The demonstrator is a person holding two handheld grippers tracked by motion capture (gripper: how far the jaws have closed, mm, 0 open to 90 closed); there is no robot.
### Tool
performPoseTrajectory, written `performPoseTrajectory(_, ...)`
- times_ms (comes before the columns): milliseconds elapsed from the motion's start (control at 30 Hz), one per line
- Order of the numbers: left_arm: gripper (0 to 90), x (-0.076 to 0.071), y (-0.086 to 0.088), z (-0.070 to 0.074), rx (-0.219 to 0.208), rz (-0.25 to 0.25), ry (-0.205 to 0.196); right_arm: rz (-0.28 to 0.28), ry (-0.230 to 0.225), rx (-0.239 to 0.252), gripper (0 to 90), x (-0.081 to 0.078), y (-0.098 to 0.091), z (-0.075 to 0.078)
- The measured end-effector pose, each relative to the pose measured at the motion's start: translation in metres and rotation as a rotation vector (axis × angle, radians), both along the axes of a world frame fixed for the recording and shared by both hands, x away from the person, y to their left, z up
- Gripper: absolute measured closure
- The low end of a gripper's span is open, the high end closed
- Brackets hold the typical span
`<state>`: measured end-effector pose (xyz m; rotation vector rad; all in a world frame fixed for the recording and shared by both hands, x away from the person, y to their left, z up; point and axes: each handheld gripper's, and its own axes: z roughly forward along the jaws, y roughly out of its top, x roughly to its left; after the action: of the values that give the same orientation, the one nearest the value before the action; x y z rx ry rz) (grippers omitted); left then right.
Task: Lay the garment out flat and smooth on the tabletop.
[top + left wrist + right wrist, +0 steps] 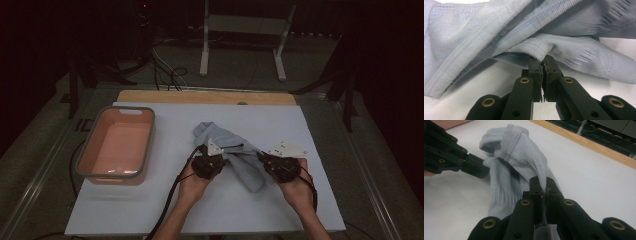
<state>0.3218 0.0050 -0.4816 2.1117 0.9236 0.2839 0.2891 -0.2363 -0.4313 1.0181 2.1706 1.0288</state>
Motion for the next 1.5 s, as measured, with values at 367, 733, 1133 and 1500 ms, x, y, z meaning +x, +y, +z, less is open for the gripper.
performPoseTrajectory(367, 88.2, -0.010, 0.016, 0.002, -0.036, 0.019, -0.002, -0.016, -0.026, 0.018, 86.7, -0.007, -0.006, 0.014)
performPoseTrajectory(733, 88.2, -0.017, 0.047, 0.009, -0.059, 0.056, -0.004, -0.023, -0.028, 0.031, 86.7, -0.010, -0.006, 0.021)
performPoseTrajectory(1133, 88.1, -0.021, 0.076, 0.011, -0.079, 0.094, 0.009, -0.055, -0.004, 0.037, 86.7, -0.014, -0.018, 0.021)
performPoseTrajectory(1500, 88.1, -0.025, 0.089, 0.007, -0.067, 0.112, 0.019, -0.074, 0.048, 0.031, 86.6, -0.019, -0.028, 0.006)
